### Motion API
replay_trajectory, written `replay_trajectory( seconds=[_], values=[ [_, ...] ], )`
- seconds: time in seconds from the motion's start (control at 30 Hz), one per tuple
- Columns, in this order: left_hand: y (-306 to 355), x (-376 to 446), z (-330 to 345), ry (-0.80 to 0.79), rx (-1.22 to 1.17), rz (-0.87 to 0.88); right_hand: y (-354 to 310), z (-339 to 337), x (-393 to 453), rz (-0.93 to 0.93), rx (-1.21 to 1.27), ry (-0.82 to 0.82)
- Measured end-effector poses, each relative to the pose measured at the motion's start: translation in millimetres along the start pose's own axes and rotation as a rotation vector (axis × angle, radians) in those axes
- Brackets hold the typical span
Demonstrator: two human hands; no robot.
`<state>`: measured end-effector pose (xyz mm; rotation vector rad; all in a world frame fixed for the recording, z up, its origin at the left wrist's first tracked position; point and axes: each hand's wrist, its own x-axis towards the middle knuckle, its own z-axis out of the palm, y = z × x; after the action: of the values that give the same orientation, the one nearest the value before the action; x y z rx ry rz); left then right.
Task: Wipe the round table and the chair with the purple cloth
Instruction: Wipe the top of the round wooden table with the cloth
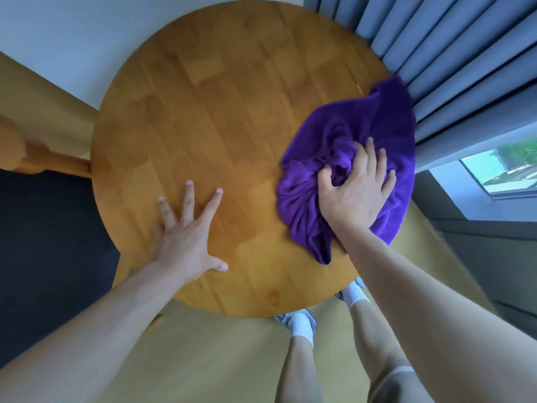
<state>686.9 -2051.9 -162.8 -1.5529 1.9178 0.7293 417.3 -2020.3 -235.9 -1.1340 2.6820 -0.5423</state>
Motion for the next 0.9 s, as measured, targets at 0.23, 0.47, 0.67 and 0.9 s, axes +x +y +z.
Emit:
replay_trajectory(
  seconds=[0.23,0.47,0.67,0.9],
  values=[
    [60.9,41.4,-29.2,0.072,0.157,0.234,12.0,-4.7,14.1,-0.329,-0.11,-0.111],
    [78.5,63.1,-41.5,-0.072,0.371,0.276,24.2,-17.3,93.2,-1.17,-0.236,-0.446],
    [79.9,64.5,-39.8,-0.105,0.331,0.256,2.5,-3.1,100.3,-0.468,-0.082,-0.175],
    [77.4,68.4,-36.5,-0.114,0.265,0.251,-16.2,12.2,109.4,-0.247,-0.127,-0.091]
  ],
)
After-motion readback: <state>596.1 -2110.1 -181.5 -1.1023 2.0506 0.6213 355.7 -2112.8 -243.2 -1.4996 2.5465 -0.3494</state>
